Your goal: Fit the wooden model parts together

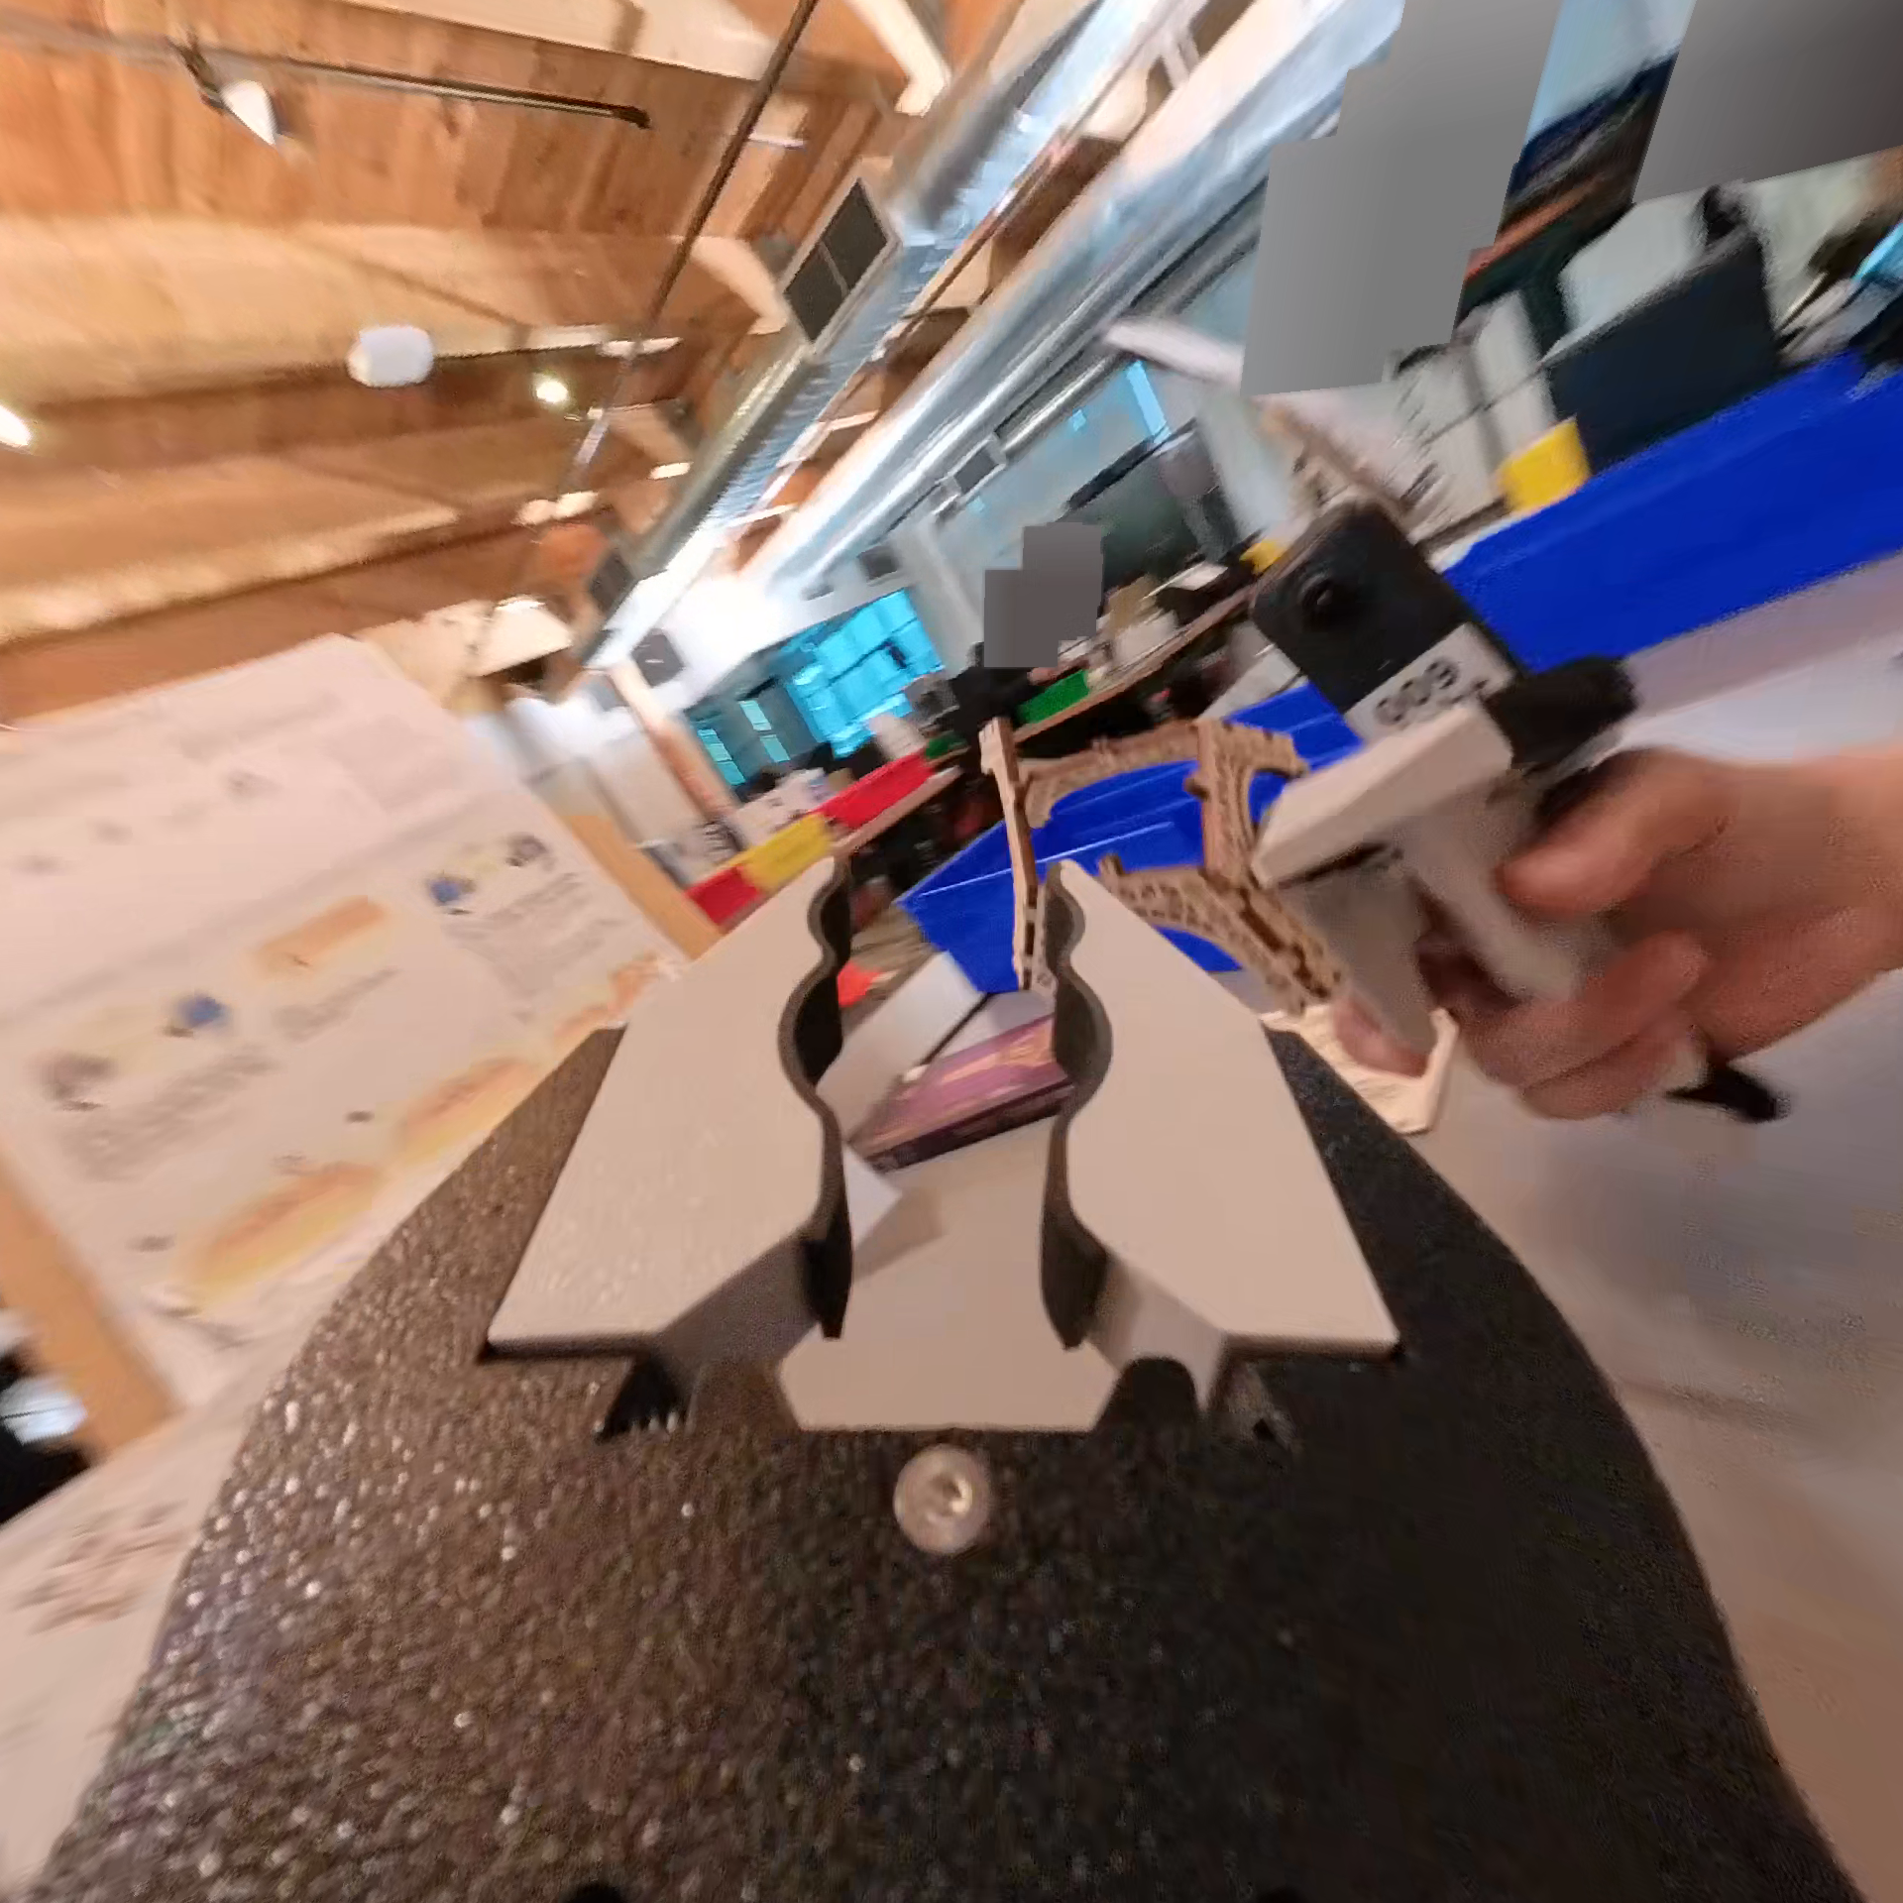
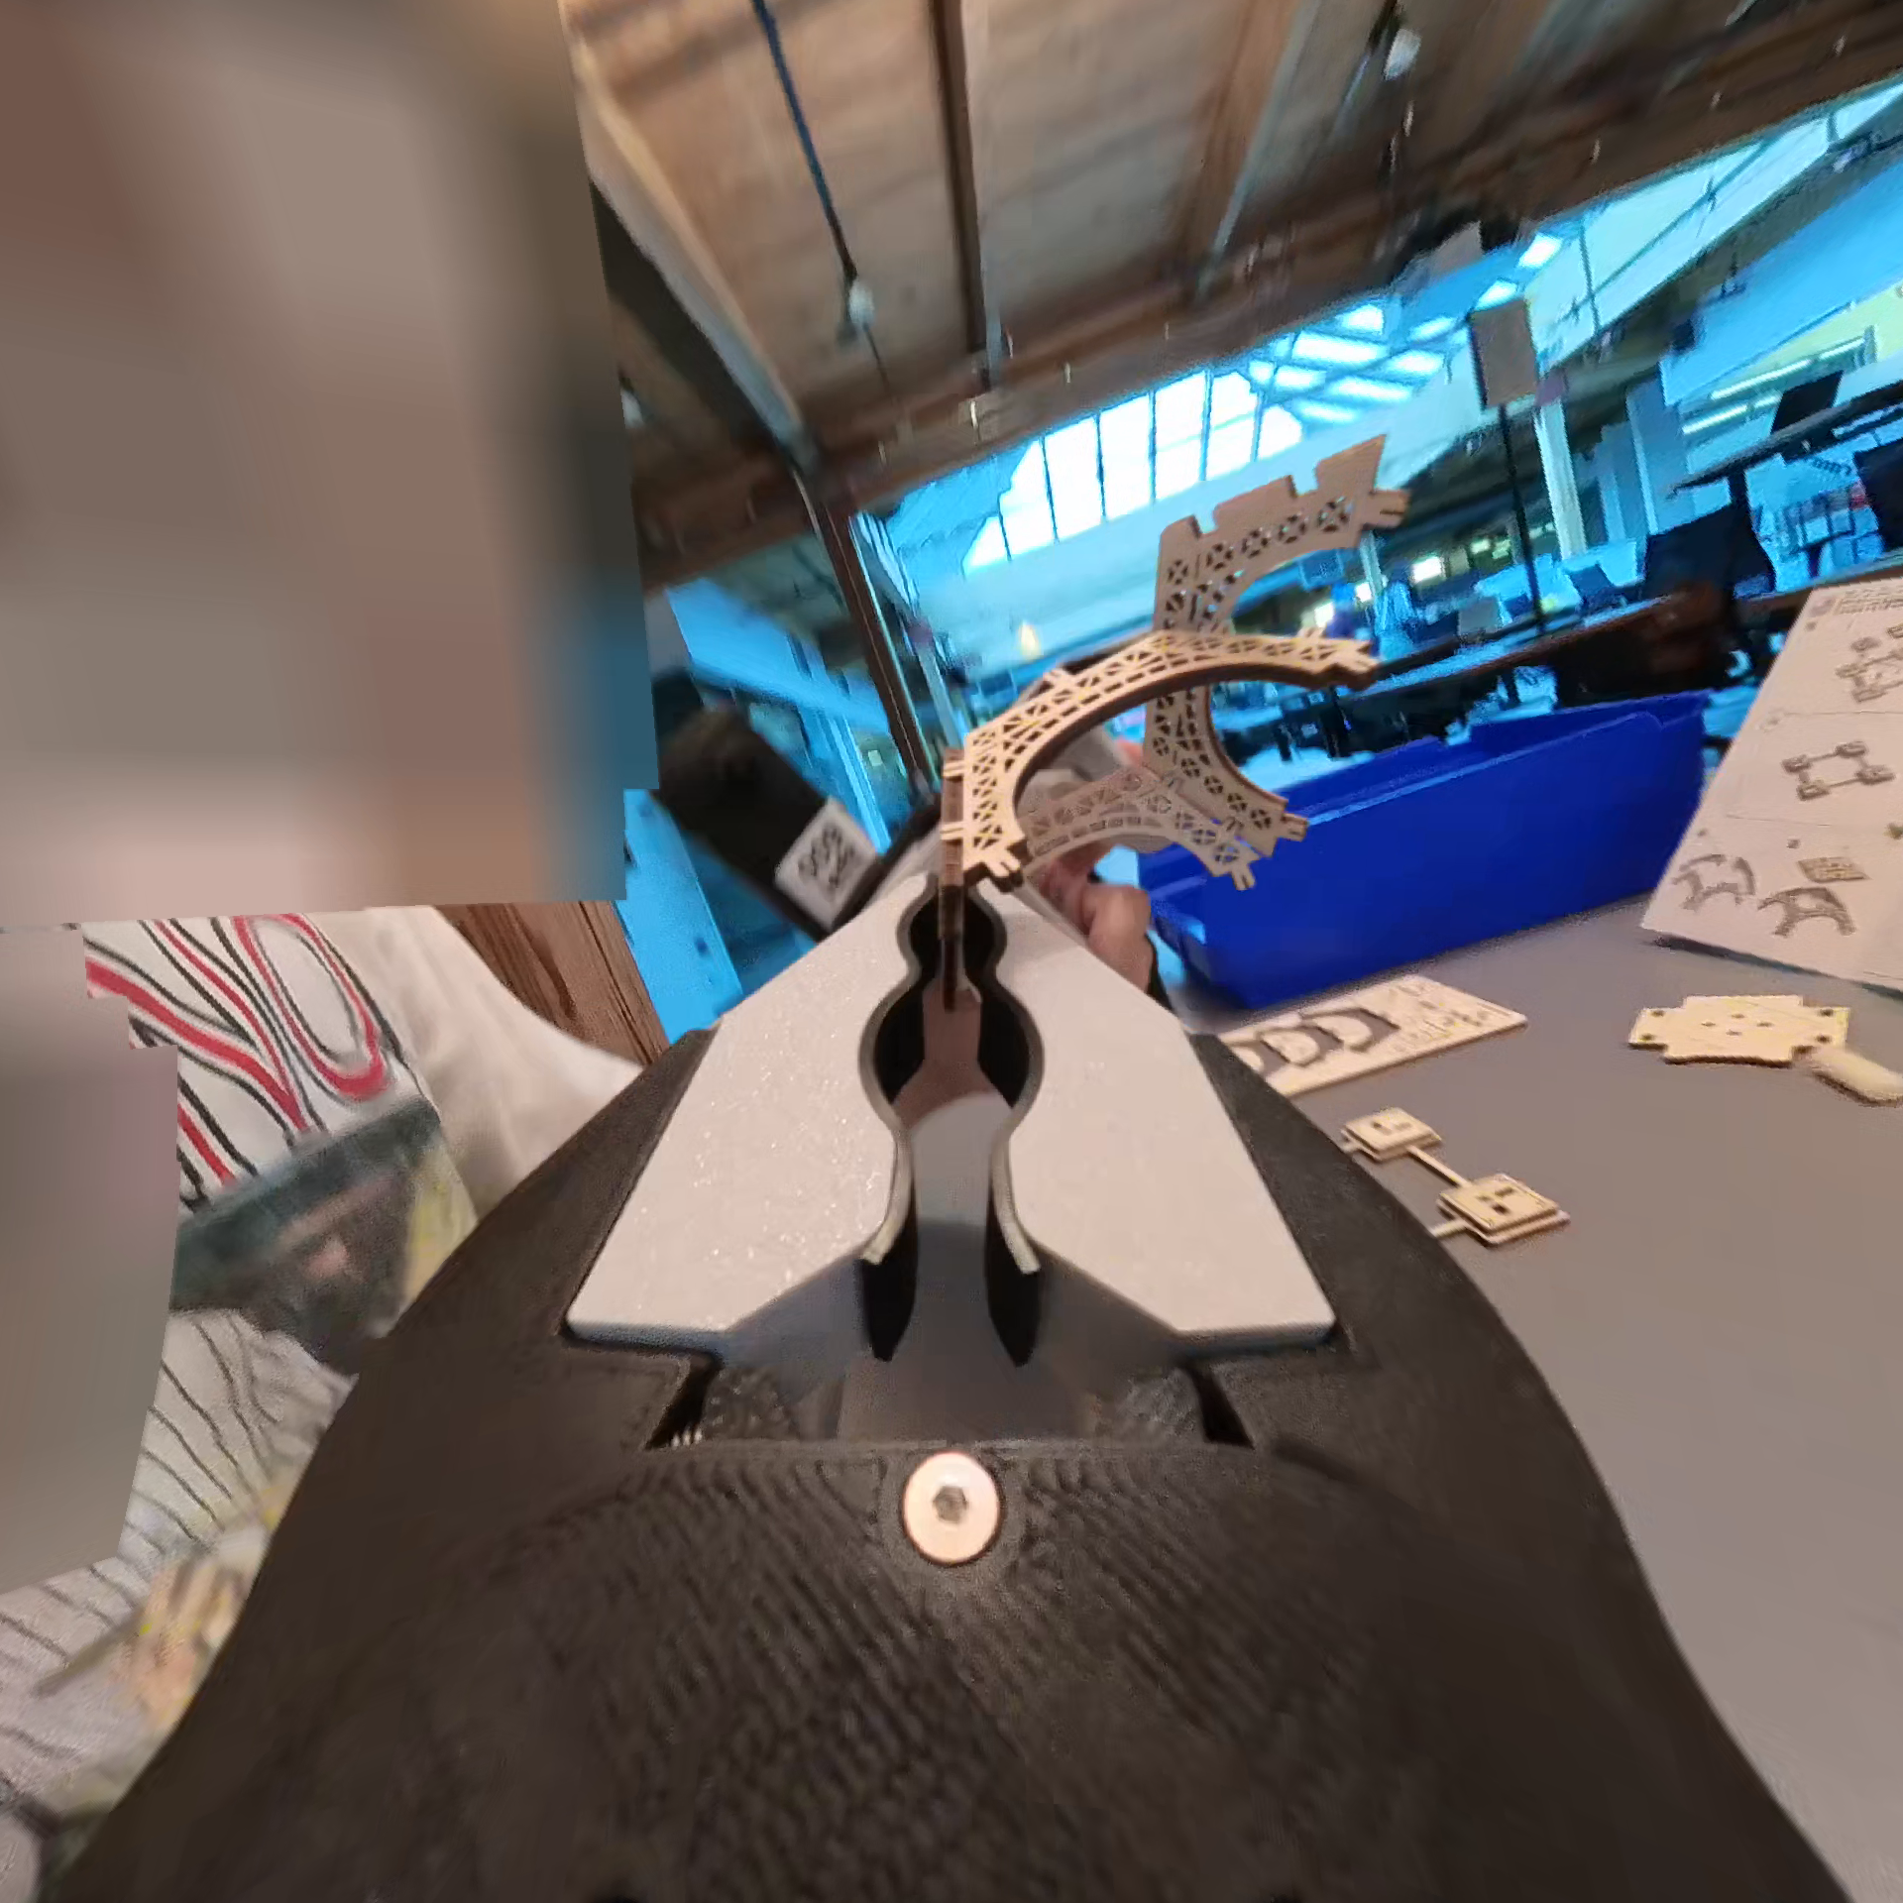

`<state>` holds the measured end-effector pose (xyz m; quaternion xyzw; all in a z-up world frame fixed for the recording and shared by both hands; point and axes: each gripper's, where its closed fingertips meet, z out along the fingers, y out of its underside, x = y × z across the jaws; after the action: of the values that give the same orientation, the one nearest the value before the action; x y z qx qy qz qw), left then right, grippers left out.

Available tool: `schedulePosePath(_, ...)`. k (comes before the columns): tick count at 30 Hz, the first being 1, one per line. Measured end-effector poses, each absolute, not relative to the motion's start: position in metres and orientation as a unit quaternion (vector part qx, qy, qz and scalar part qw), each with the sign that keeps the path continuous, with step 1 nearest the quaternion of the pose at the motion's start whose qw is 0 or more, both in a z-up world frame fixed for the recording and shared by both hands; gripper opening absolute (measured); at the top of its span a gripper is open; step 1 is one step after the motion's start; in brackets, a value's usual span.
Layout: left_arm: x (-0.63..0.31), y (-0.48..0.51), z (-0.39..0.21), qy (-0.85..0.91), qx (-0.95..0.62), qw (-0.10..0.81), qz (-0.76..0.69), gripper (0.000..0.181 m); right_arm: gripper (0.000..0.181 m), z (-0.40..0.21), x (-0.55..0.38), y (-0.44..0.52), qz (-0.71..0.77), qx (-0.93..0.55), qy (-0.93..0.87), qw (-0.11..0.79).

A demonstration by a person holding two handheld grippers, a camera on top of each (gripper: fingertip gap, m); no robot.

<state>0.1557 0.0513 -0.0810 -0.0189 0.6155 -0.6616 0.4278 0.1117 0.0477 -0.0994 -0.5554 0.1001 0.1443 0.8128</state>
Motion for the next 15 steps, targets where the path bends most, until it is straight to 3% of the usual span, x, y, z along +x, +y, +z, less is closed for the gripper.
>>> schedulePosePath(3,0.145,0.059,-0.076,0.623,-0.03,0.299,-0.722,0.033,0.001,-0.107,0.102,0.057,0.096,-0.597,0.06,0.794)
schedulePosePath(6,0.139,0.07,-0.066,0.601,-0.054,0.186,-0.775,0.018,0.001,-0.111,0.095,0.061,0.075,-0.614,0.034,0.785)
schedulePosePath(9,0.131,0.065,-0.074,0.63,-0.028,0.178,-0.756,0.021,0.001,-0.125,0.096,0.068,0.036,-0.65,0.025,0.758)
schedulePosePath(15,0.139,0.052,-0.103,0.706,-0.002,0.271,-0.654,0.022,0.001,-0.138,0.097,0.079,0.002,-0.682,0.021,0.731)
